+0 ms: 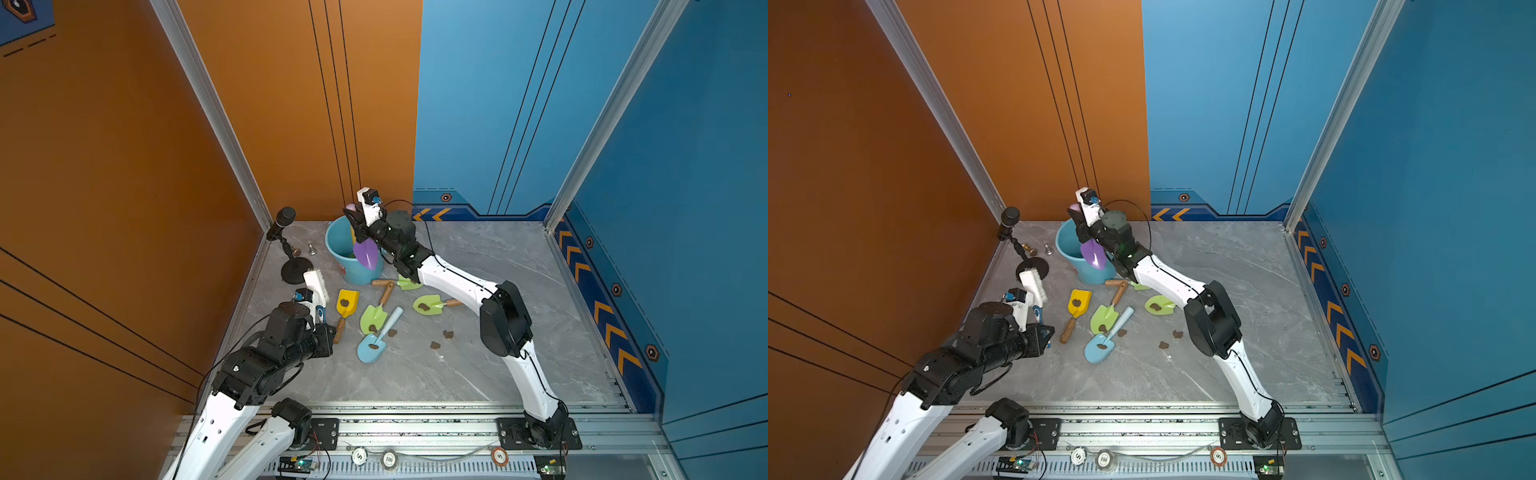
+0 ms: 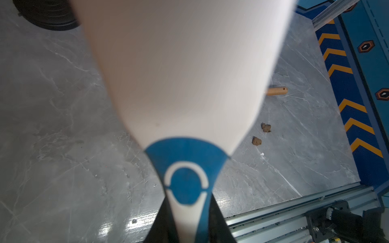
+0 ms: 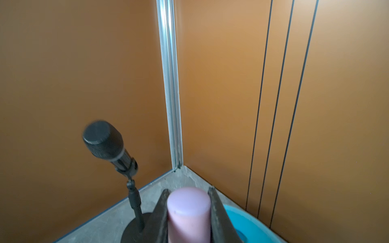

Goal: Brush the soil off the hand trowel and place it into the bucket
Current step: Place the hand trowel in the bucket.

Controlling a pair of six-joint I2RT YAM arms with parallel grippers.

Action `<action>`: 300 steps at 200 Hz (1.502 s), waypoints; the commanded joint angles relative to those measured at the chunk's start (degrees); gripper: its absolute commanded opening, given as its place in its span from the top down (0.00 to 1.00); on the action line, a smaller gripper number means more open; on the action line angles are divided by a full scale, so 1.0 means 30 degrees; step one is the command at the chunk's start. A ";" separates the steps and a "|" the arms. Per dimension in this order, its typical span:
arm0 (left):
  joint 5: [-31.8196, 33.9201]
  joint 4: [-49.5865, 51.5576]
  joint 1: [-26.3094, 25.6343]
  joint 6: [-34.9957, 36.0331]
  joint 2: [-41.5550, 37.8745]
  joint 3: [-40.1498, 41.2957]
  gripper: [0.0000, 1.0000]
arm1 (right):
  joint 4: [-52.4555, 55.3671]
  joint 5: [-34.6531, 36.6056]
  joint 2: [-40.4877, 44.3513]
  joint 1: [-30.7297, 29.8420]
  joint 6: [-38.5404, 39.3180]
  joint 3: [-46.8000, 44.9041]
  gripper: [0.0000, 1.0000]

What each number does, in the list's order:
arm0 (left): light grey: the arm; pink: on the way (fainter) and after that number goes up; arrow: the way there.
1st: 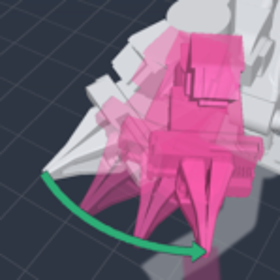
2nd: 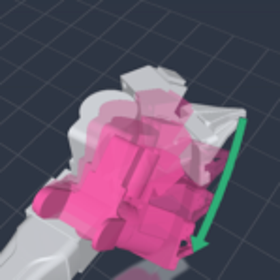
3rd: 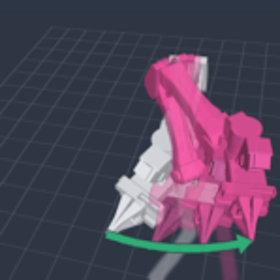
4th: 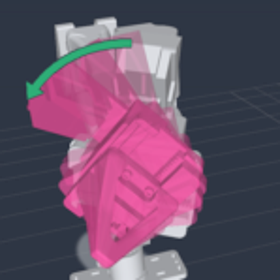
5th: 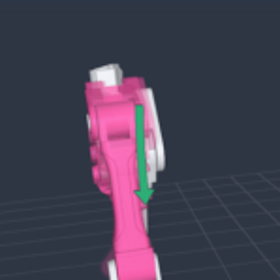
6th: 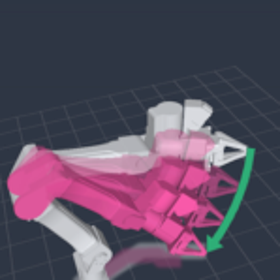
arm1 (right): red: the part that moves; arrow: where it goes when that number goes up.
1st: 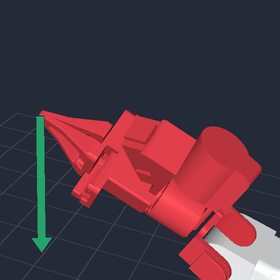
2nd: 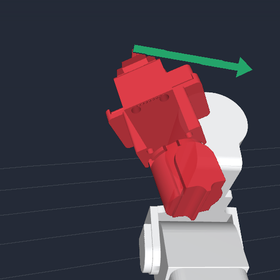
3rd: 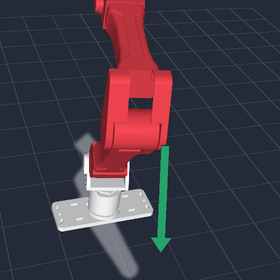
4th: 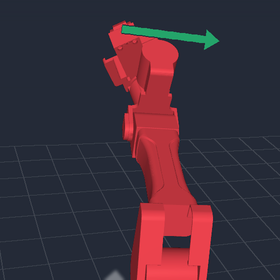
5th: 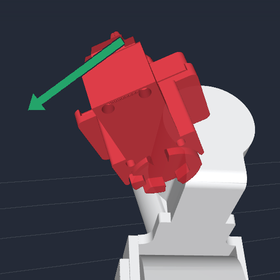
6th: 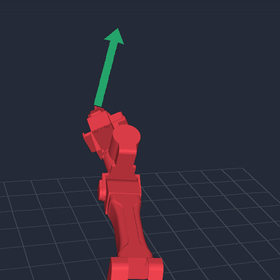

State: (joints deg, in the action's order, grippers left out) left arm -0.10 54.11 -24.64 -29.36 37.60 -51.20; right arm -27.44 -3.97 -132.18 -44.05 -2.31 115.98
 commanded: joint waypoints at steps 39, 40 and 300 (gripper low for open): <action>0.0026 -0.0717 0.0187 0.0065 -0.0174 0.1526 1.00 | -0.2867 0.2680 -0.1097 -0.0170 -0.0147 0.0223 1.00; 0.0029 -0.0719 0.0187 0.0063 -0.0173 0.1518 1.00 | -0.2851 0.2704 -0.1077 -0.0199 -0.0129 0.0219 1.00; -0.2818 -0.5043 0.0676 -0.0261 0.1540 0.4526 1.00 | -0.8112 0.3952 -0.2524 -0.0278 -0.1429 -0.1932 1.00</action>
State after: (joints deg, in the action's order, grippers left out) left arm -7.75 41.17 -23.24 -30.04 42.13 -37.87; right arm -56.45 9.04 -146.78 -43.83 -7.46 115.92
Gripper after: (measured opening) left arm 0.220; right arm 0.260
